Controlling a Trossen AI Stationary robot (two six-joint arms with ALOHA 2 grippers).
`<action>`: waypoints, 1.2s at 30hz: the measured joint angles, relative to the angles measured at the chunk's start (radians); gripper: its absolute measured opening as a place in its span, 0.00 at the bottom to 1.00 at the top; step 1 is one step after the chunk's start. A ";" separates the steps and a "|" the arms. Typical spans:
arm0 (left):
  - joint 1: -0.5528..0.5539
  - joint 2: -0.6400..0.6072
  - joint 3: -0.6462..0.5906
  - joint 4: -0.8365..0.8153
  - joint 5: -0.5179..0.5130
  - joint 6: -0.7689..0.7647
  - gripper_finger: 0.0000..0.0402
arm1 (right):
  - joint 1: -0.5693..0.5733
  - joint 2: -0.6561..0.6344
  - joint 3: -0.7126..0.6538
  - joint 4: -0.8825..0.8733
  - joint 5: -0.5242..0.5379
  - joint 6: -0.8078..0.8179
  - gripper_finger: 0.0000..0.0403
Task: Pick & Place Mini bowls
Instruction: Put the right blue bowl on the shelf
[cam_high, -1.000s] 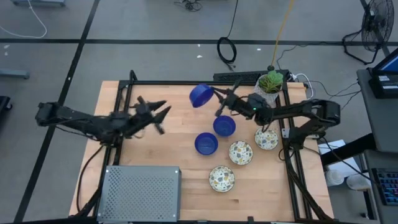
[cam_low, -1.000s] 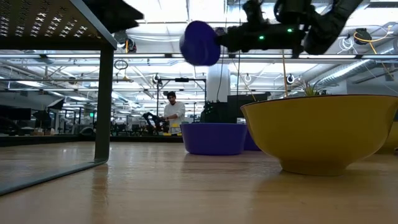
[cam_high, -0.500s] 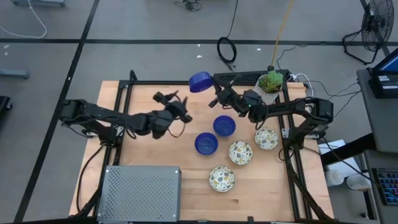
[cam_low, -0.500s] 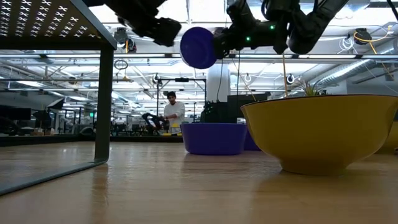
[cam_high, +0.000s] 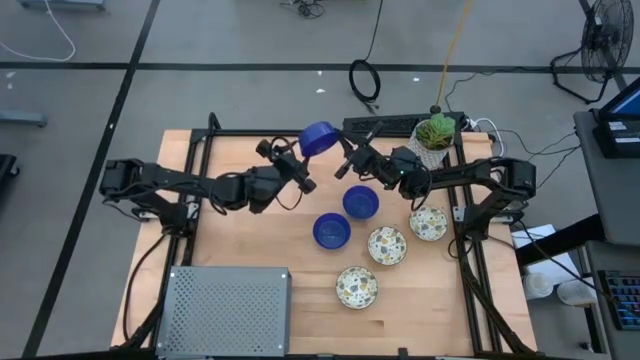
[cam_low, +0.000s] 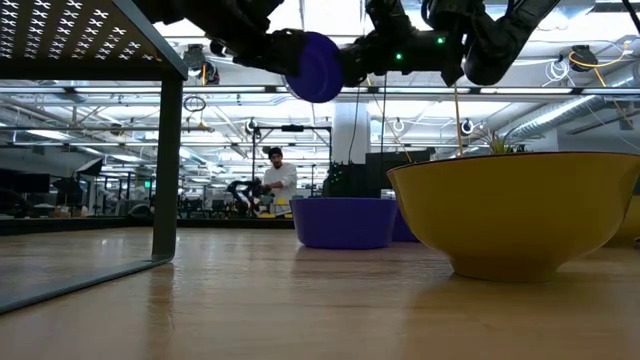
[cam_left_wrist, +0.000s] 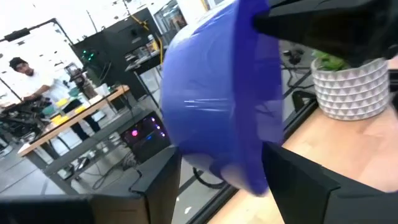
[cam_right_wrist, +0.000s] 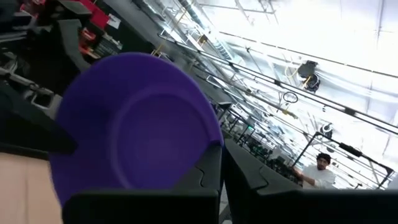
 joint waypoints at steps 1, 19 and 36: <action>0.006 0.000 0.000 -0.001 0.000 0.003 0.57 | 0.003 0.000 0.000 -0.001 0.001 0.000 0.00; 0.000 -0.007 -0.001 0.125 -0.094 0.159 0.15 | 0.014 -0.001 0.000 -0.074 -0.007 0.045 0.00; -0.114 -0.194 0.007 0.131 -0.447 0.365 0.01 | 0.009 0.003 -0.003 -0.201 0.057 0.182 0.19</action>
